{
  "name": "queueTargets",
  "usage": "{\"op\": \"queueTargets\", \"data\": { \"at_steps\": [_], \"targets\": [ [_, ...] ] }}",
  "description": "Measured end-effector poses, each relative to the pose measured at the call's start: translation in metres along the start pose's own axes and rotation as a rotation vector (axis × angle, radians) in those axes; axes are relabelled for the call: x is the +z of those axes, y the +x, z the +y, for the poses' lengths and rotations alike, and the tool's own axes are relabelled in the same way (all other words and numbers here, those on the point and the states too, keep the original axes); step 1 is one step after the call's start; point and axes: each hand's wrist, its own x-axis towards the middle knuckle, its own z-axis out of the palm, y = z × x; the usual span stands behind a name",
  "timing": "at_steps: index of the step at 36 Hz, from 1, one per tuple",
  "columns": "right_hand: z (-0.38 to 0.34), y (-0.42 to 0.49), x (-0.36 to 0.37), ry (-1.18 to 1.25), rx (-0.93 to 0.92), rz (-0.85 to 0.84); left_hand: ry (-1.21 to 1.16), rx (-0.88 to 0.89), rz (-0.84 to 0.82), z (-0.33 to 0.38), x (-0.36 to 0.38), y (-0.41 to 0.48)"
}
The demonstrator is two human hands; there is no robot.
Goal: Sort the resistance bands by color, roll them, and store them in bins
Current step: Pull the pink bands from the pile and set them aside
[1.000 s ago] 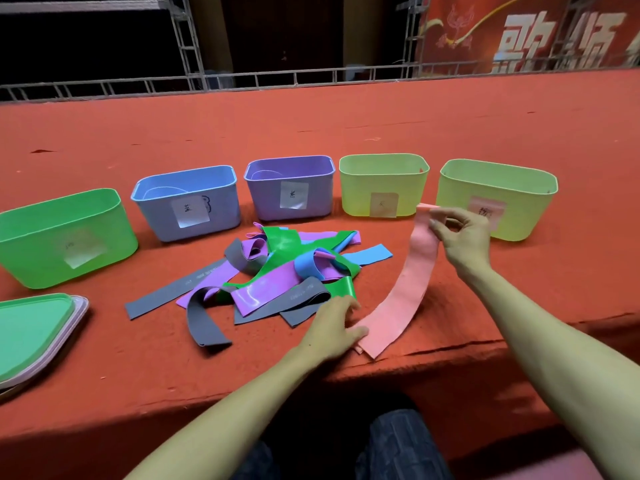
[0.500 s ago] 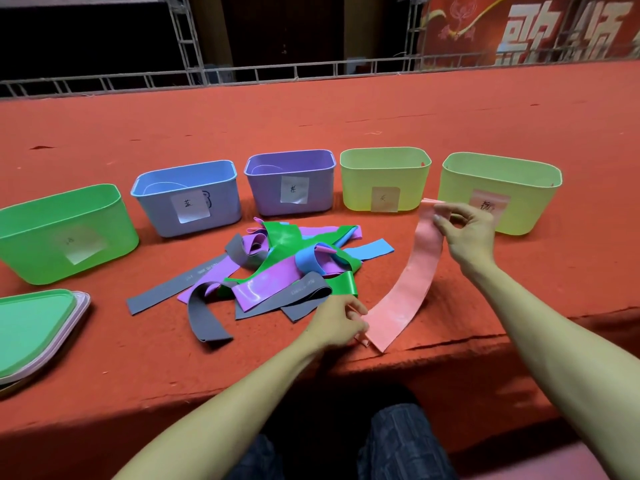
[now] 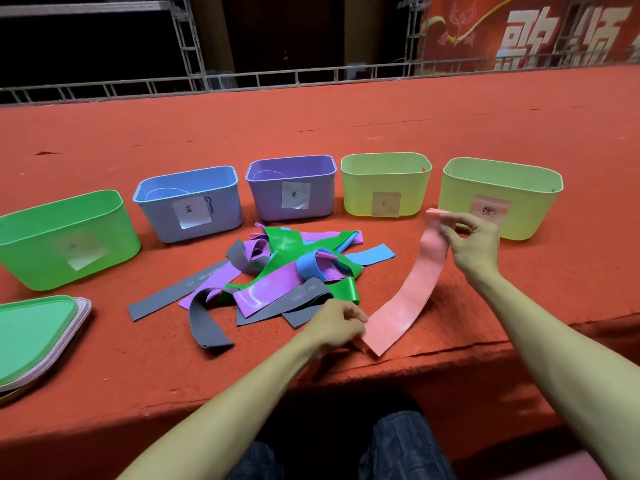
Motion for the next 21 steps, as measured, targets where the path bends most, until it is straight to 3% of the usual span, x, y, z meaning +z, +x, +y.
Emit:
{"op": "queueTargets", "data": {
  "at_steps": [8,21],
  "targets": [
    [0.001,-0.001,-0.005,-0.018,0.007,0.003,0.177,0.057,-0.047,0.003,0.008,0.003],
    [0.018,0.002,-0.007,-0.021,0.029,0.013,-0.035,-0.114,-0.102,0.02,0.007,-0.002]
  ]
}}
